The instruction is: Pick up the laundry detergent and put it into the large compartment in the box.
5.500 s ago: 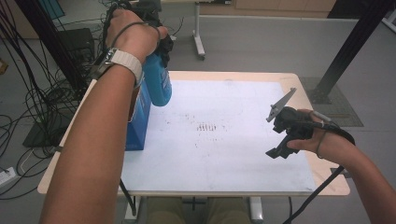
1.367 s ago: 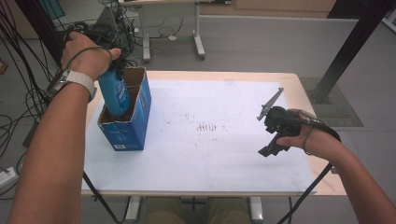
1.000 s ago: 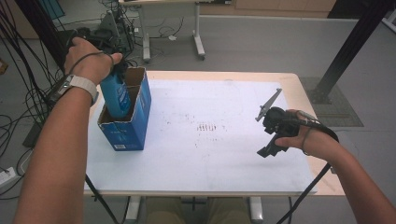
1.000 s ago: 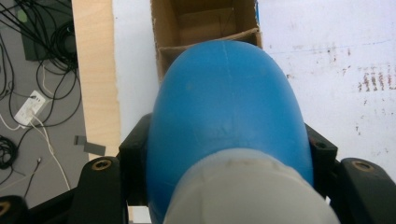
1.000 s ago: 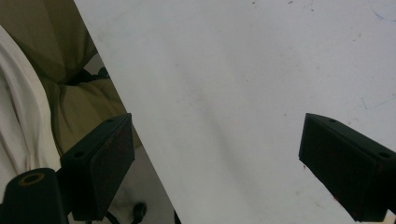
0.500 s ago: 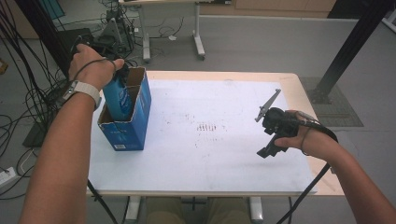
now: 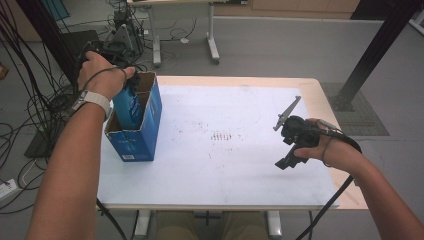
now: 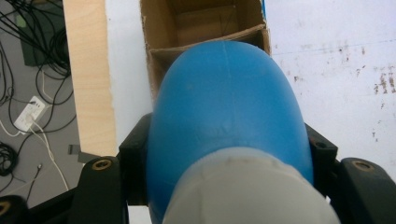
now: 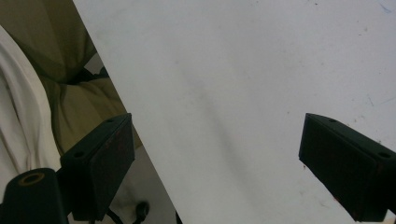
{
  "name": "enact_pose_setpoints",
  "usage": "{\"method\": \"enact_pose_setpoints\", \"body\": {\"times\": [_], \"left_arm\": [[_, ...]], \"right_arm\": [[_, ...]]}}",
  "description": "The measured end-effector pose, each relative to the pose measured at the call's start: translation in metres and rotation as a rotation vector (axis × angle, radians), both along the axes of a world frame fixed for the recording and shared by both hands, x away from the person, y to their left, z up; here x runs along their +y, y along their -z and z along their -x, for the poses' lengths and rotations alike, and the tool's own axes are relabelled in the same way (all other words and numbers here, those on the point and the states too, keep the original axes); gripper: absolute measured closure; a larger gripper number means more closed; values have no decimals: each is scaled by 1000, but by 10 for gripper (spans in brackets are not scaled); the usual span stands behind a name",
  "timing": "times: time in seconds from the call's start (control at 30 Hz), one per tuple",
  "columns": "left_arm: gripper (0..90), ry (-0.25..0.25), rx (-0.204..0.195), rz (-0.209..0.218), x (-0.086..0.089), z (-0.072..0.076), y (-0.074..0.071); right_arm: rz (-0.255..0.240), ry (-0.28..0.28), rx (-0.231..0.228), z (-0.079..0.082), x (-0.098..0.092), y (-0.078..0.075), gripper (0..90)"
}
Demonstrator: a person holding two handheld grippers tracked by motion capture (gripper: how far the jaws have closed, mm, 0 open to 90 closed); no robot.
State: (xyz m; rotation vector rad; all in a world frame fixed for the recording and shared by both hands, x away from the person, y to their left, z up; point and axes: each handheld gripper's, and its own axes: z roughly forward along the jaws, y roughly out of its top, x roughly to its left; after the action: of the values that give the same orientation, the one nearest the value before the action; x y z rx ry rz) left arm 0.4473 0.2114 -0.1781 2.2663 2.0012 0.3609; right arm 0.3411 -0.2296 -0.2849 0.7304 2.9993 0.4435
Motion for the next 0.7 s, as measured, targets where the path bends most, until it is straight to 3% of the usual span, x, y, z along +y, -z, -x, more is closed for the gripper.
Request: {"method": "enact_pose_setpoints", "body": {"times": [0.37, 0.7], "left_arm": [[378, -7, 11, 22, 4, 1, 23], [378, -11, 11, 37, 9, 2, 35]], "right_arm": [[2, 6, 3, 0, -3, 2, 106], [3, 5, 8, 0, 0, 3, 106]]}}
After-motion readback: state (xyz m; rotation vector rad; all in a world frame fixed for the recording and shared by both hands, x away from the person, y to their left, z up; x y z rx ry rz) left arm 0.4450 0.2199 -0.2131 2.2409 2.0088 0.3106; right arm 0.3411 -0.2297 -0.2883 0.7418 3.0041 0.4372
